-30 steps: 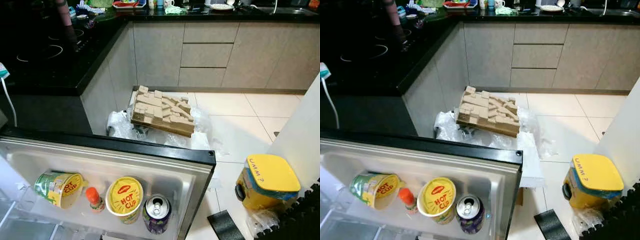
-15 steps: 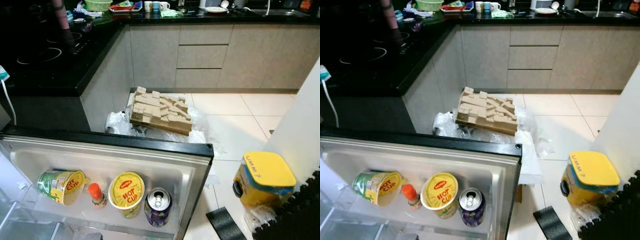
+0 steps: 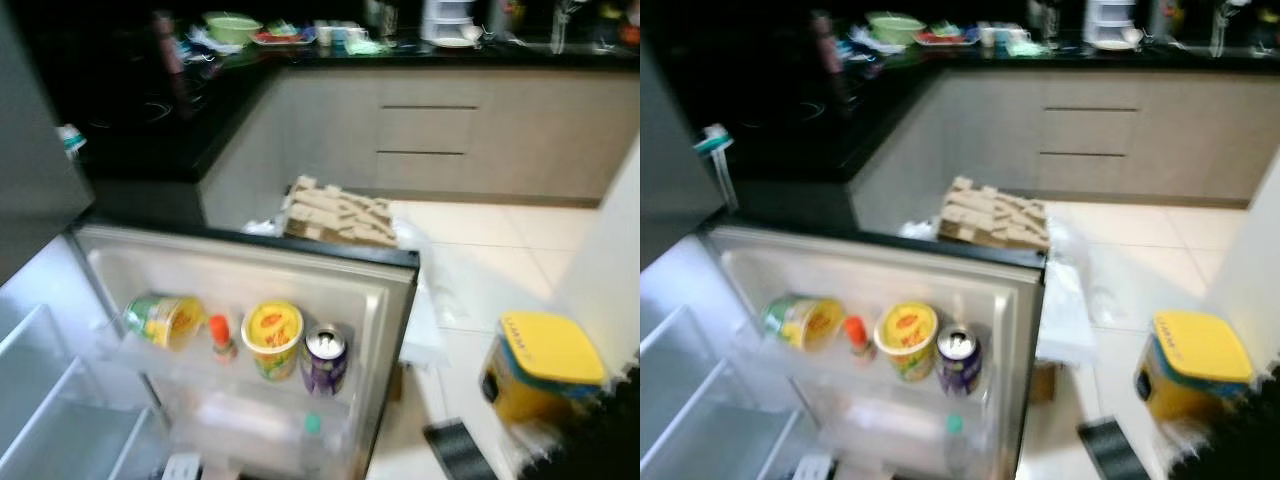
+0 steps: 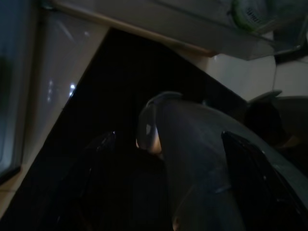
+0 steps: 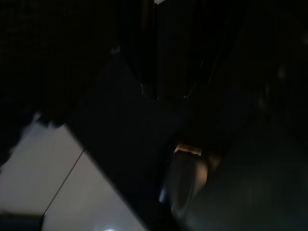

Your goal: Restocking fridge

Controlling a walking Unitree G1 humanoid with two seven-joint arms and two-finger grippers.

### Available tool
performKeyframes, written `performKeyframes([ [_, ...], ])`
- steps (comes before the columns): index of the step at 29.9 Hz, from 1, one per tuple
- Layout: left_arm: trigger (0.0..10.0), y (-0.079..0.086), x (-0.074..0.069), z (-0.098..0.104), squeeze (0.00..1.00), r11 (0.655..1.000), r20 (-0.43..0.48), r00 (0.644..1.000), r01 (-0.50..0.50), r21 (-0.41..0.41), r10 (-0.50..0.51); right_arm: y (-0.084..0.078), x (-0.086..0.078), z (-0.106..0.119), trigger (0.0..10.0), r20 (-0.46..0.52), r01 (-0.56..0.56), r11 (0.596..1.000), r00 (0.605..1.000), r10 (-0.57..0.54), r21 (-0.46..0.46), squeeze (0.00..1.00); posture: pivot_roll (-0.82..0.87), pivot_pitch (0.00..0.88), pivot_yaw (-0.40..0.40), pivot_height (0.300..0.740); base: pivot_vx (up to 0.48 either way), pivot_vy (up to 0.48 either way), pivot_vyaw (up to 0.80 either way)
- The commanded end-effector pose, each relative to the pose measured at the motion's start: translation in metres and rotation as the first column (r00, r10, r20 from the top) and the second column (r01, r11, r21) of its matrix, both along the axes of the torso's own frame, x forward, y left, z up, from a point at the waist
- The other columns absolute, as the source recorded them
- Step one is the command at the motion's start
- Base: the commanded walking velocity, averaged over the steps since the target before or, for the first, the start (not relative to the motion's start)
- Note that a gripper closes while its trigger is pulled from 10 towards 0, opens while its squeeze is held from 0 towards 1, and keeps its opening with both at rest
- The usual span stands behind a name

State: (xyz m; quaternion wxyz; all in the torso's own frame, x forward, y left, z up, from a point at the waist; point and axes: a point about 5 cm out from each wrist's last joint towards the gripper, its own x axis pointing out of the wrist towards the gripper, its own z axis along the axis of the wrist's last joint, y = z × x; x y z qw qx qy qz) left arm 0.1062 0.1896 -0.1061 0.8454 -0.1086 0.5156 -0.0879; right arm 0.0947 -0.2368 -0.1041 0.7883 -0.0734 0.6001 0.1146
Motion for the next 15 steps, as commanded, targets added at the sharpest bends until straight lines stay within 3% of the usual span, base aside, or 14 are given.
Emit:
performKeyframes([
  [1, 10.0, -0.0052, -0.0222, -0.0071, 0.00, 0.999, -0.106, 0.994, 0.037, -0.009, -0.038, 0.0019, -0.0042, -0.0014, 10.0, -0.008, 0.014, 1.000, 1.000, -0.014, 0.007, 0.00, -0.06, 0.000, -0.019, 0.740, 0.000, 0.000, 0.00],
  [15, 10.0, -0.0050, -0.0233, -0.0071, 0.00, 0.998, -0.104, 0.993, 0.059, -0.006, -0.059, 0.0024, -0.0058, -0.0019, 10.0, -0.009, 0.022, 1.000, 1.000, -0.022, 0.011, 0.00, -0.06, 0.000, -0.018, 0.740, 0.000, 0.000, 0.00],
])
